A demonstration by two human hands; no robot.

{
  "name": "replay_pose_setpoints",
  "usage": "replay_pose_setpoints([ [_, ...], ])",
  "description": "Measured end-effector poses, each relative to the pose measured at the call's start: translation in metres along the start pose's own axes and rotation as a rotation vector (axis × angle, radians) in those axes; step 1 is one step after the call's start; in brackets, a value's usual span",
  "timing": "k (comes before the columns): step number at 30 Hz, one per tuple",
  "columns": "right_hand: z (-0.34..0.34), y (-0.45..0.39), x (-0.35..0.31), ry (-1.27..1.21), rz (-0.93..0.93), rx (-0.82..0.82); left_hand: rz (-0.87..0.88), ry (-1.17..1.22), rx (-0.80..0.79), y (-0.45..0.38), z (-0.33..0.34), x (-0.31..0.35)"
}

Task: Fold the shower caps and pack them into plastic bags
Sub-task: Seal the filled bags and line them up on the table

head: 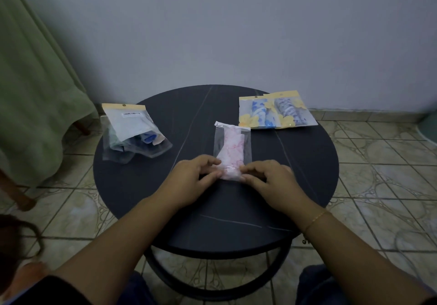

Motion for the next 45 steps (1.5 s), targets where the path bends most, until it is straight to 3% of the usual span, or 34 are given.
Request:
replay_pose_setpoints([
  [9,0.001,-0.001,-0.010,-0.126,0.124,0.105,-0.035,0.018,0.084,-0.003,0.004,0.002],
  [13,-0.001,0.001,-0.015,-0.068,0.086,0.118,0.098,-0.028,0.141,-0.001,0.008,0.002],
  [18,0.000,0.006,-0.027,0.149,-0.088,0.095,0.288,-0.164,0.176,-0.001,0.010,0.007],
  [24,0.001,0.005,-0.025,0.179,-0.080,0.041,0.119,-0.168,0.084,-0.001,0.009,0.008],
  [34,0.003,0.006,-0.020,0.199,-0.066,0.069,-0.086,-0.404,0.180,0.004,-0.002,0.003],
  [39,0.003,0.005,-0.025,0.164,-0.064,0.049,-0.203,-0.265,0.160,0.002,-0.005,0.007],
  [43,0.010,0.000,-0.034,0.033,-0.037,0.007,-0.372,0.187,0.284,0.002,-0.009,0.020],
  [45,0.015,-0.005,-0.041,-0.010,-0.027,-0.046,-0.300,0.305,0.318,0.003,-0.011,0.029],
])
Point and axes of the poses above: each hand's wrist, its own y-axis away from the middle knuckle, its own z-axis out of the palm, x = y × z, the point moved 2 cm from there along -y, towards the middle knuckle, and after that the axes turned 9 degrees about x, right-handed, at the moved point
